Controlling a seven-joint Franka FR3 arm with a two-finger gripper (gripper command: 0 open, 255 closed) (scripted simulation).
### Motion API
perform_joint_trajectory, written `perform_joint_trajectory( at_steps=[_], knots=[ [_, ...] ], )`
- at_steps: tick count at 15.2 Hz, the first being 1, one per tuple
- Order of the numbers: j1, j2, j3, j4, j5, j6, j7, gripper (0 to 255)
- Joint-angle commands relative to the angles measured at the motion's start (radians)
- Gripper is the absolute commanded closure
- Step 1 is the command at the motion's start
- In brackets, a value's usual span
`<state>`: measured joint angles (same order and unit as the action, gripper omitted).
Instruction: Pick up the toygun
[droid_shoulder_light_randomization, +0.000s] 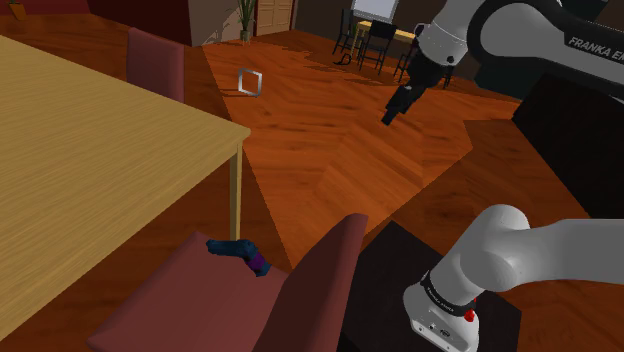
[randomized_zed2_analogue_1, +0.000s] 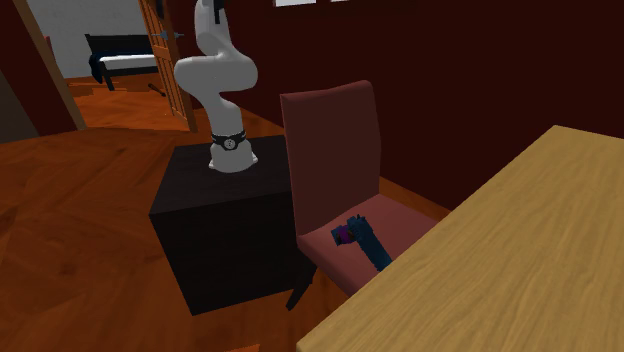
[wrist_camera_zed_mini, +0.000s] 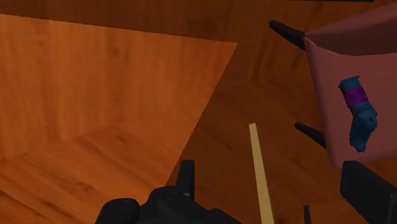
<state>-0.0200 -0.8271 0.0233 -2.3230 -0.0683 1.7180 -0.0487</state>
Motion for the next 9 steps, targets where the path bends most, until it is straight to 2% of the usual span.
perform_joint_trajectory(
  at_steps=[1, 9],
  knots=[
    [0.0, 0.0, 0.0, 0.0, 0.0, 0.0, 0.0, 0],
    [0.039, 0.124, 0.066, -0.121, 0.069, 0.207, 0.085, 0]
  ],
)
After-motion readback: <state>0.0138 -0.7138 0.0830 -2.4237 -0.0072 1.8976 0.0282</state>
